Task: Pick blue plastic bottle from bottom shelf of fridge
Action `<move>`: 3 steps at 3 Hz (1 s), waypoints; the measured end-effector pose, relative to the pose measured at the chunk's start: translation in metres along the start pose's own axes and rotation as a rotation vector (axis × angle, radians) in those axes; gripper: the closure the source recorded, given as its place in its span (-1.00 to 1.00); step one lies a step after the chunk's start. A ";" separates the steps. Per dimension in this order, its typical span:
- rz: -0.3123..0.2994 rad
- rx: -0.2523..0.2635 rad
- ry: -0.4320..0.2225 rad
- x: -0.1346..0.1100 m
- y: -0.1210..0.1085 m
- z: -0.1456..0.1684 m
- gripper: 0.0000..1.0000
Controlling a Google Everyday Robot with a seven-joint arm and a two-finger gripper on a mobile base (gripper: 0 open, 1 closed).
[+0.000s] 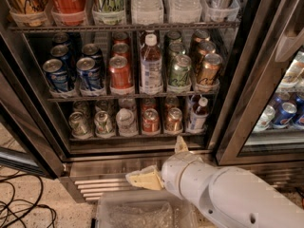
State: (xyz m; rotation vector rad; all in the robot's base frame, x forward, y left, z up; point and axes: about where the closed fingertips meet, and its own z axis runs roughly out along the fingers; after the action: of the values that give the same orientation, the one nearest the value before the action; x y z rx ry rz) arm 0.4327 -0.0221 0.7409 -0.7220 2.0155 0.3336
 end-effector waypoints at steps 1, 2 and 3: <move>0.040 0.020 0.021 0.020 0.014 0.011 -1.00; 0.003 0.043 0.018 0.053 0.036 0.028 -1.00; -0.091 -0.006 -0.022 0.083 0.074 0.054 -1.00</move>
Offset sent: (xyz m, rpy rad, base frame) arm 0.0277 -0.0444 -0.1112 -0.1908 -0.3046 -0.4683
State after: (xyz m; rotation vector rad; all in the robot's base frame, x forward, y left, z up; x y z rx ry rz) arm 0.3919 0.0339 0.6380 -0.8069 1.9547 0.2932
